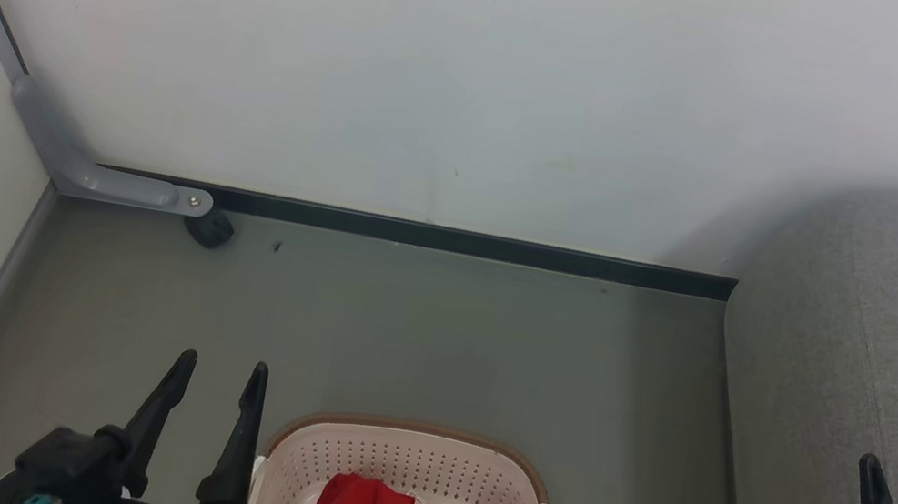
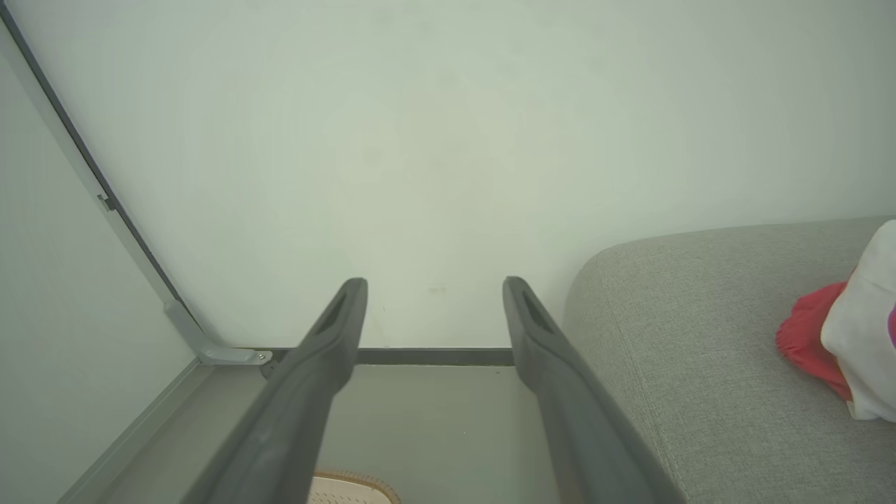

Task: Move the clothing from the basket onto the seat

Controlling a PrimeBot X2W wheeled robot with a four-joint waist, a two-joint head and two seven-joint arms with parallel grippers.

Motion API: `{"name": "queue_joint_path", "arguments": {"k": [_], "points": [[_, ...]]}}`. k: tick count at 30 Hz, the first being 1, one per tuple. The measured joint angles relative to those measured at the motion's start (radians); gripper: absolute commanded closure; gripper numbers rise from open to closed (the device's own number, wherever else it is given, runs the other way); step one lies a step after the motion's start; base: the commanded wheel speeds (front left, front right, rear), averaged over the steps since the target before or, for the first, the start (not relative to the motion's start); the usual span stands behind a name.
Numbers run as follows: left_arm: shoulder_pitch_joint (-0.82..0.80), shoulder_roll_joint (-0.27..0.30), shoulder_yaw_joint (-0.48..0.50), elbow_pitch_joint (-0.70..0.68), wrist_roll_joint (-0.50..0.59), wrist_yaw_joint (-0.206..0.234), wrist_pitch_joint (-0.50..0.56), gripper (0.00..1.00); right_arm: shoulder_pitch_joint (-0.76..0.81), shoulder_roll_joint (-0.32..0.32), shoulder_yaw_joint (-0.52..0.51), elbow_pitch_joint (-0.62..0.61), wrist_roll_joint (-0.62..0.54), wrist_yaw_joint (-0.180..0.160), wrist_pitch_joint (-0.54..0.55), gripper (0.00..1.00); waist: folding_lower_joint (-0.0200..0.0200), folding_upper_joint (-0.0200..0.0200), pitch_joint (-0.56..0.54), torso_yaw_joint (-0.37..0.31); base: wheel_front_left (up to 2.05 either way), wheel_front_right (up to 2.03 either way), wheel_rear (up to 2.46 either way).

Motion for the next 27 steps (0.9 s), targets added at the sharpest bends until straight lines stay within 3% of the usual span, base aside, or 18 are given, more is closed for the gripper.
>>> {"name": "queue_joint_path", "arguments": {"k": [17, 27], "points": [[-0.181, -0.039, -0.081, 0.045, 0.022, -0.003, 0.089, 0.0, -0.14, 0.015, -0.046, -0.016, -0.008, 0.045, 0.0, 0.0, 0.0001, 0.0, 0.175, -0.041, 0.0, 0.0, 0.0], [-0.316, -0.077, -0.149, 0.163, 0.053, -0.028, 0.161, 0.0, -0.24, 0.015, -0.075, -0.031, -0.014, 0.072, 0.0, 0.0, 0.0001, 0.0, 0.305, -0.069, 0.0, 0.0, 0.0]]}}
